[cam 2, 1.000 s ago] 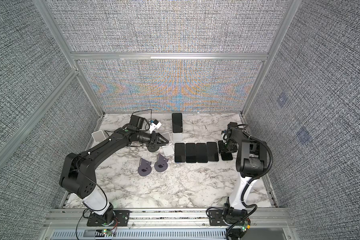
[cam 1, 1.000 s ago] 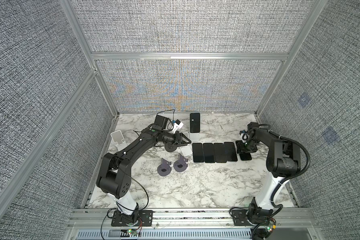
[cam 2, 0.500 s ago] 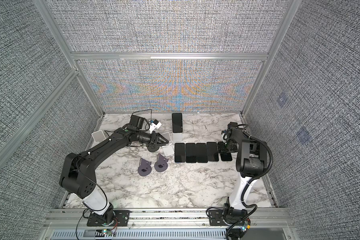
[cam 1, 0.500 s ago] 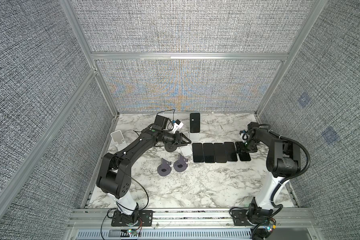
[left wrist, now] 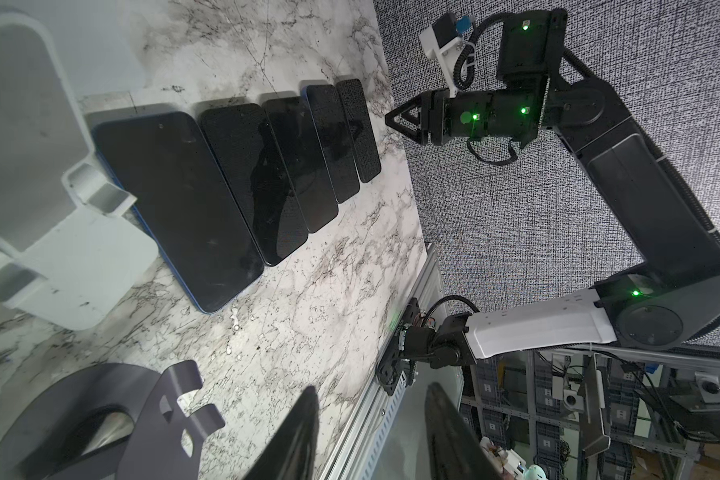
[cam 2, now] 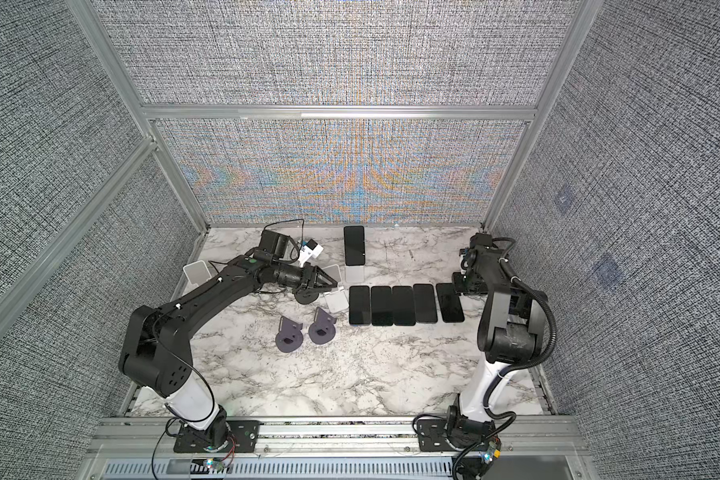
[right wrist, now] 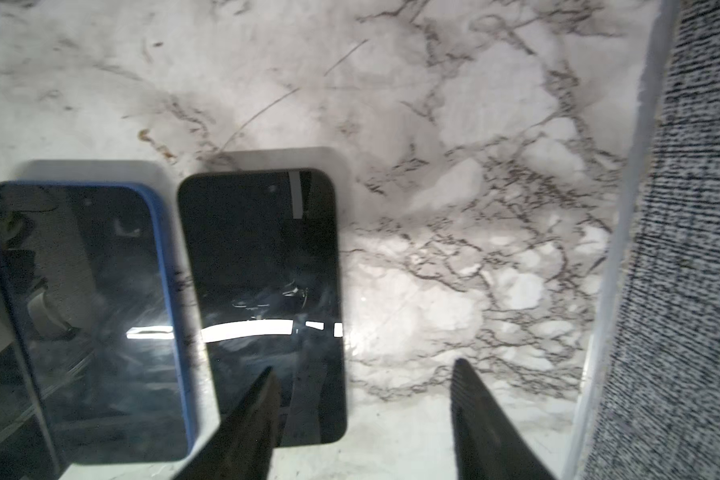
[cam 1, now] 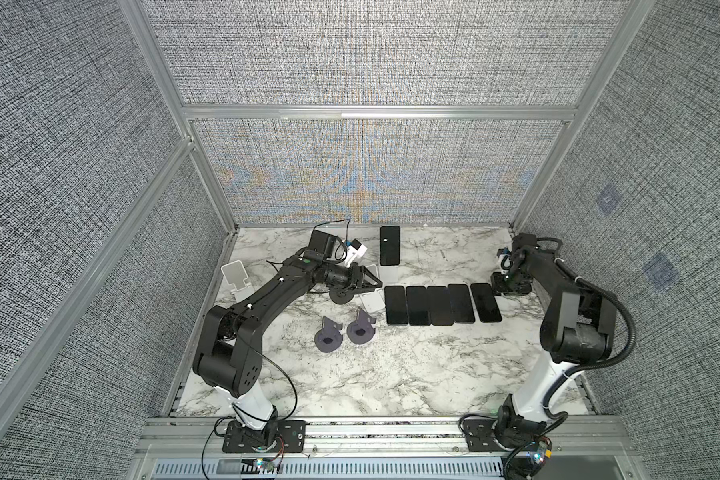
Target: Remove the phone from the phone stand
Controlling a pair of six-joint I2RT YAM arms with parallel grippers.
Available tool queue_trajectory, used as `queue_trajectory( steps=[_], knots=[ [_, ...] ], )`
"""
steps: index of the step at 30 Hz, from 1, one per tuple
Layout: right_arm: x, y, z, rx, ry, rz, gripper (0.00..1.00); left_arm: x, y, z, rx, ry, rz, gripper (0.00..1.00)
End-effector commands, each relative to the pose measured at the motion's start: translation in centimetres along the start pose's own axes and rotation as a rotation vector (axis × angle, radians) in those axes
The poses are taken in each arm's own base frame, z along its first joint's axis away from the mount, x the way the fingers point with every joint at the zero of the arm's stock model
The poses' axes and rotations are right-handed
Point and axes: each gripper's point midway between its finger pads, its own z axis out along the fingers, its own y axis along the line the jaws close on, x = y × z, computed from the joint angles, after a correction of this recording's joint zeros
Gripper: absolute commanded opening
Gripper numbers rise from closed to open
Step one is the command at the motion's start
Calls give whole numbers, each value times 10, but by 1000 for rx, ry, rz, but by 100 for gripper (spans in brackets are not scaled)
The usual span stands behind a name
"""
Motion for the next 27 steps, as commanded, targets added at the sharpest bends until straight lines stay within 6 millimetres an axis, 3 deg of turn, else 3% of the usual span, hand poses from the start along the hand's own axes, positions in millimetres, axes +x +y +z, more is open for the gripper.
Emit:
queue_trajectory(
  steps=[1, 7, 17, 27],
  knots=[
    [0, -15, 5, 68, 33, -23, 26, -1, -6, -4, 2, -6, 21, 44],
    [-8, -18, 20, 87, 33, -45, 2, -1, -6, -3, 4, -5, 21, 44],
    [9, 3, 45, 11, 65, -73, 4, -1, -5, -3, 4, -2, 19, 43],
    [22, 23, 48, -24, 81, -92, 3, -1, -5, -3, 2, -2, 19, 43]
  ],
)
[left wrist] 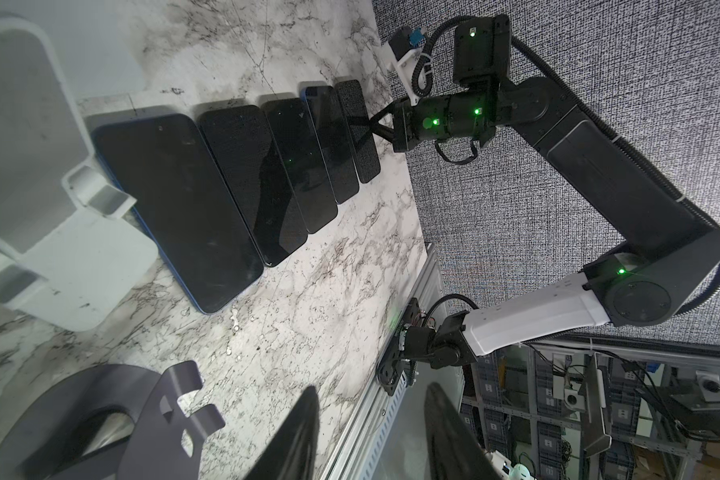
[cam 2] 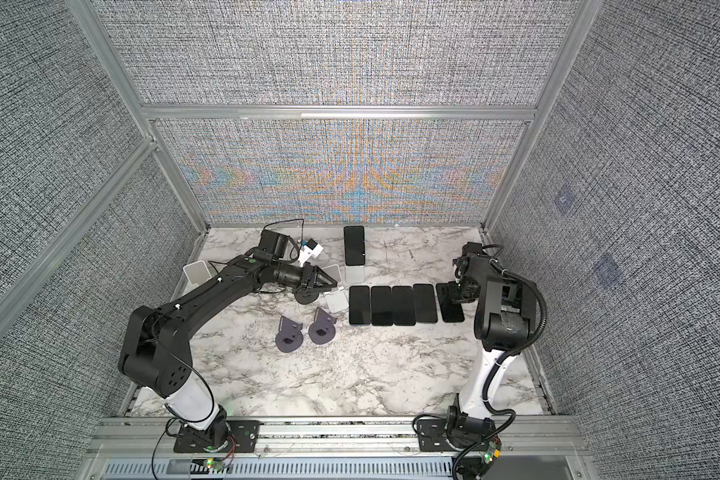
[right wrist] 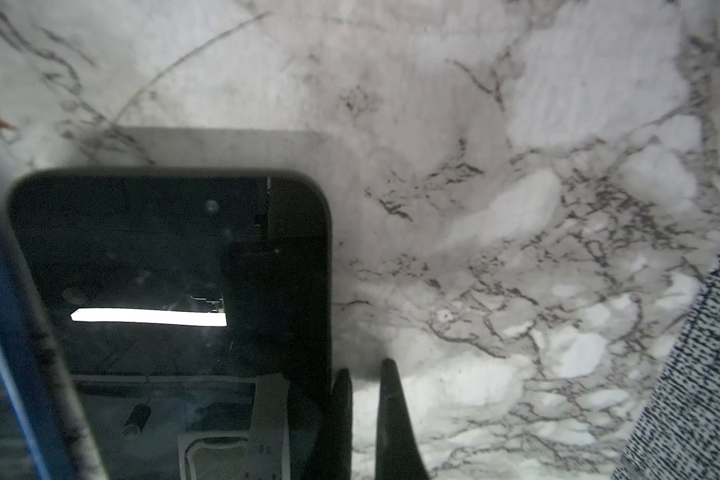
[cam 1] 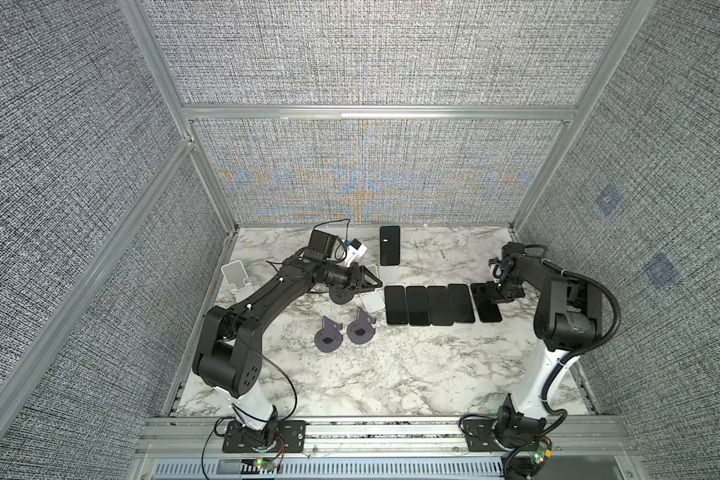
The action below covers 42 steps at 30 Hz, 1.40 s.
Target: Remove the phone from the phone stand
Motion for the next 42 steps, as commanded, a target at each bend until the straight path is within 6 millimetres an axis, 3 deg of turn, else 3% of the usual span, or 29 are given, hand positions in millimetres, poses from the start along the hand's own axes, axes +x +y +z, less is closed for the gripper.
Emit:
queue_trajectory(
  steps=[1, 17, 23, 27, 33, 37, 42],
  knots=[
    [8, 14, -1, -46, 13, 7, 3, -1, -4, -2, 2, 0, 14, 43],
    [11, 31, -7, -56, 1, -38, 4, -1, -5, -3, 2, -1, 17, 43],
    [8, 20, -14, 3, -15, -32, 7, -1, -5, -3, 0, -2, 19, 43],
    [-1, 9, -32, 37, -72, 1, 19, -1, -5, -3, -4, -2, 22, 43],
    [-11, 6, -76, 45, -188, 57, 51, -1, -5, -4, -12, -4, 29, 46],
    [-8, 20, -103, -11, -246, 83, 70, 0, 2, -2, -23, 2, 16, 48],
    [5, 53, -129, -75, -299, 80, 79, 0, 11, 0, -54, 12, 11, 52]
  ],
)
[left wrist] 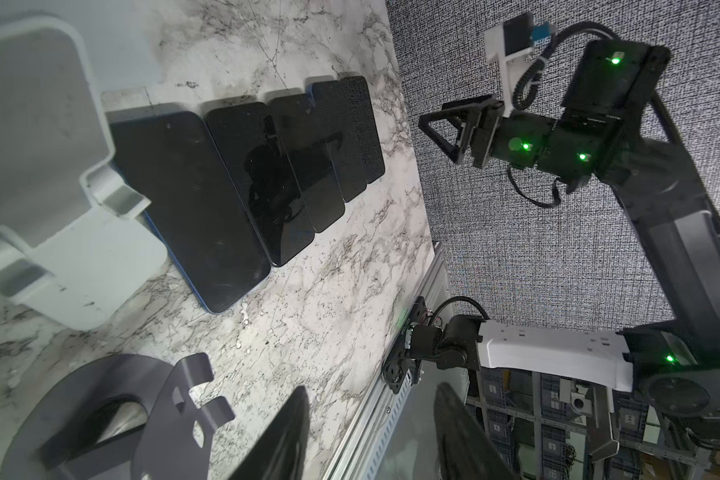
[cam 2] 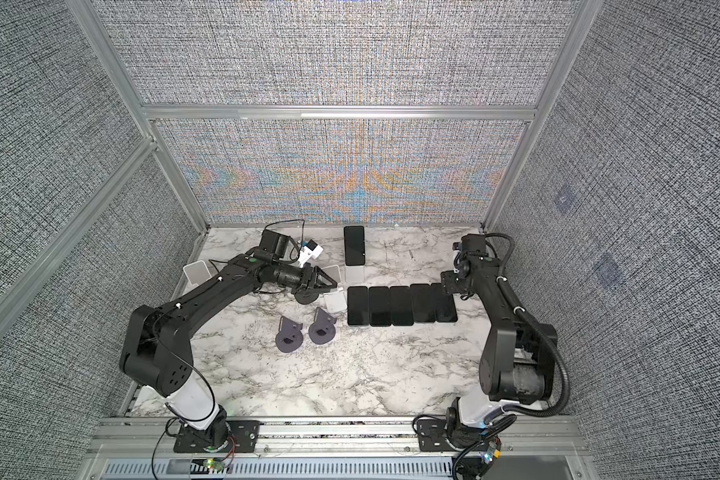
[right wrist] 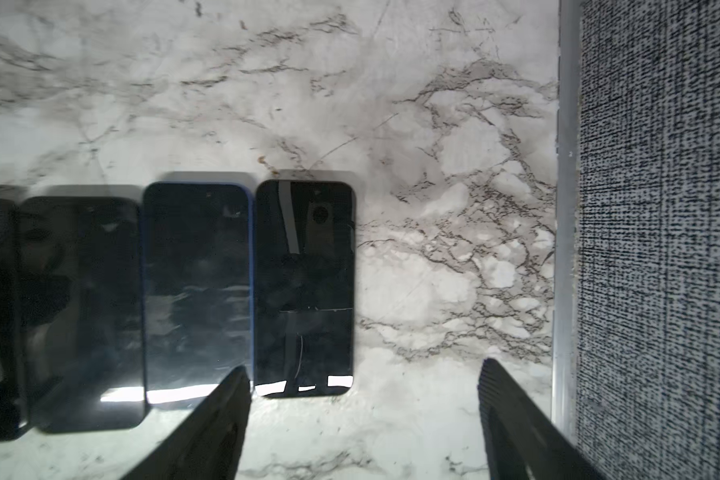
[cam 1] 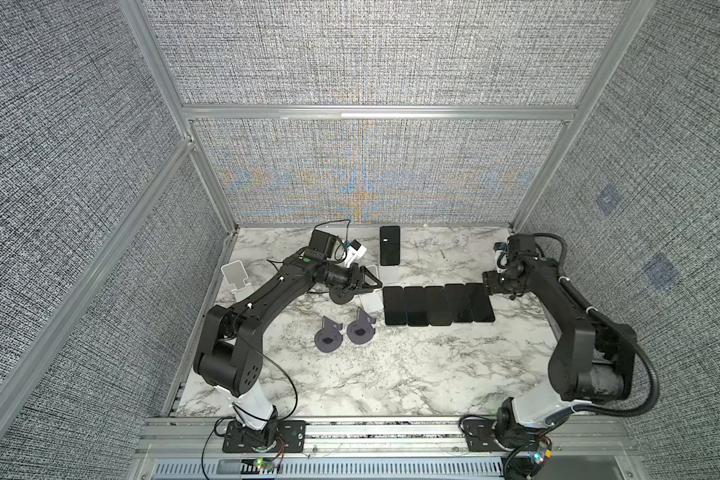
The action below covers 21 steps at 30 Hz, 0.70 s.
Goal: Remove the phone from the phone stand
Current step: 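Reach the left gripper toward the green-edged phone while the right arm withdraws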
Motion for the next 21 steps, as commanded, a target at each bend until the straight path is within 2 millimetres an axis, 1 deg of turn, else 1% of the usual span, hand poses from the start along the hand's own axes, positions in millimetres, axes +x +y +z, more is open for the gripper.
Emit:
queue_trajectory(
  steps=[1, 4, 6, 8, 9, 12, 14, 18, 19, 21],
  knots=[
    [8, 27, -14, -78, -6, 24, 81, -1, 5, -1, -34, 3, 28, 53],
    [18, 51, -27, -135, -8, 39, 88, -6, 13, -4, -87, -14, 49, 55],
    [23, 74, -39, -216, -34, 33, 88, -12, 19, -5, -114, -31, 47, 56],
    [29, 93, -49, -272, -68, 10, 88, -19, 25, -6, -146, -36, 41, 58],
    [31, 100, -55, -290, -83, 4, 88, -25, 25, -7, -155, -40, 47, 59],
    [40, 109, -69, -305, -97, 36, 88, -46, 23, -14, -181, -78, 62, 60],
    [54, 113, -72, -314, -81, 61, 87, -60, 22, -18, -203, -104, 84, 63],
    [64, 120, -87, -356, -95, 56, 87, -91, 25, -24, -264, -161, 163, 78],
    [67, 121, -90, -366, -85, 60, 87, -98, 26, -25, -277, -176, 189, 81],
    [73, 129, -99, -425, -65, 31, 87, -116, 25, -26, -294, -217, 259, 85]
  ],
)
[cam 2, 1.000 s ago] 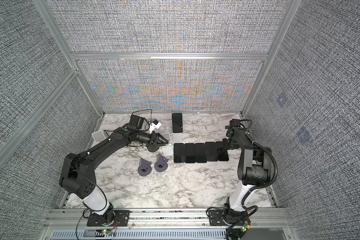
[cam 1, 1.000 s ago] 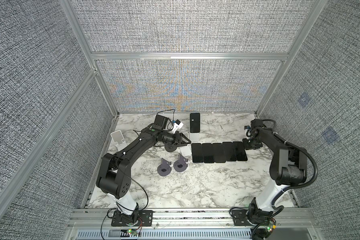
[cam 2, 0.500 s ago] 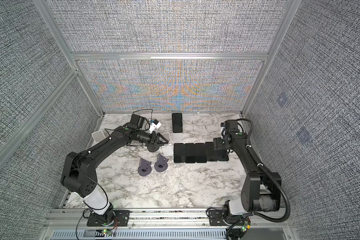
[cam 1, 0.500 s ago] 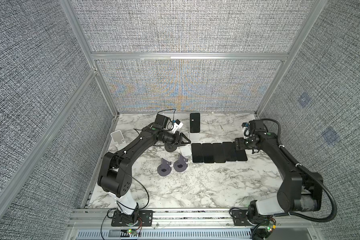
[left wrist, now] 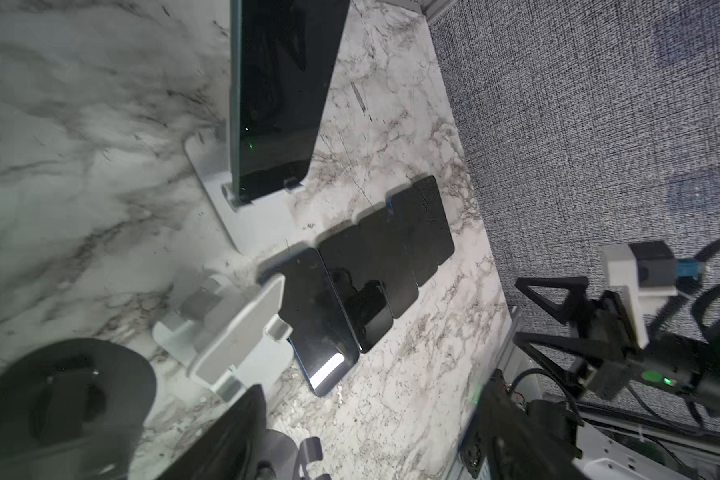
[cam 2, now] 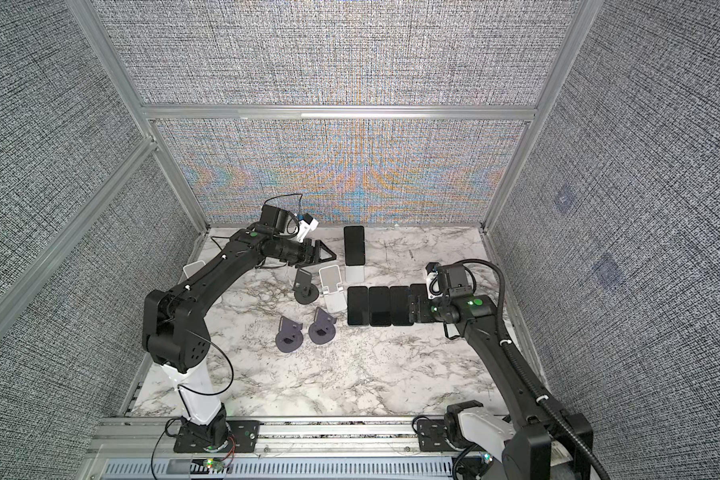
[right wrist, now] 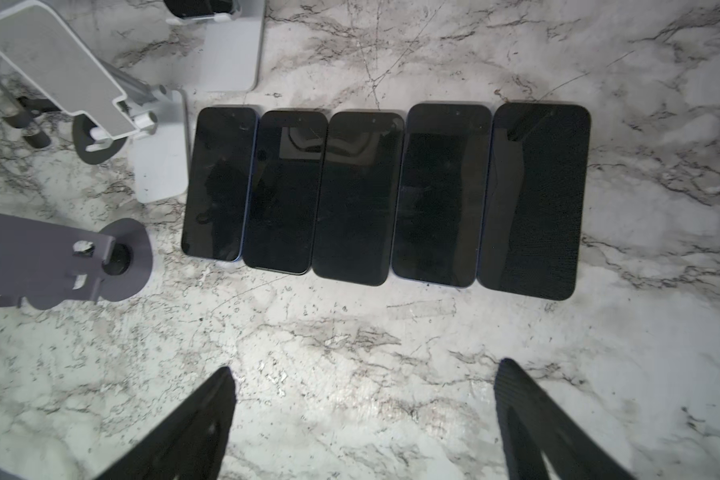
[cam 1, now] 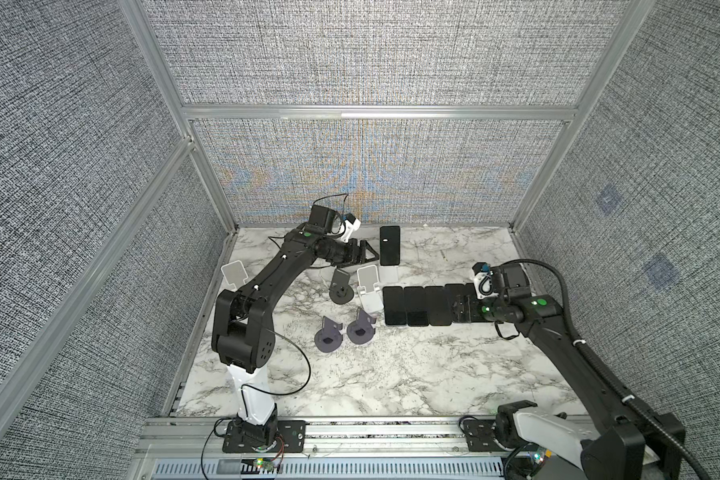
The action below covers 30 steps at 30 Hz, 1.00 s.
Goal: Remove the phone from the phone stand
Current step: 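Reach the left gripper toward the green-edged phone while the right arm withdraws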
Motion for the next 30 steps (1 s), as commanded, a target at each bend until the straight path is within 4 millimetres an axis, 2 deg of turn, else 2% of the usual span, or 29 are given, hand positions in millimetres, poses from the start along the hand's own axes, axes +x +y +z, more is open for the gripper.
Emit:
queue_trajectory(
  steps=[1, 5, 6, 12, 19, 26, 30],
  knots=[
    [15, 17, -9, -98, 60, 2, 87, -26, 8, 2, -52, -77, 122, 86],
    [23, 36, -19, -206, 61, -18, 87, -55, 8, 6, -32, -144, 202, 89],
    [25, 39, -21, -229, 59, -16, 86, -59, 14, 14, -29, -140, 213, 89],
    [34, 58, -35, -341, 63, -6, 81, -79, 12, 35, 60, -155, 334, 90],
    [47, 59, -49, -344, 83, -14, 78, -96, 27, 57, 152, -213, 337, 88],
    [55, 56, -47, -331, 79, 5, 76, -115, 35, 69, 200, -280, 332, 85],
    [57, 56, -49, -335, 85, 10, 75, -119, 42, 75, 237, -268, 324, 82]
  ],
)
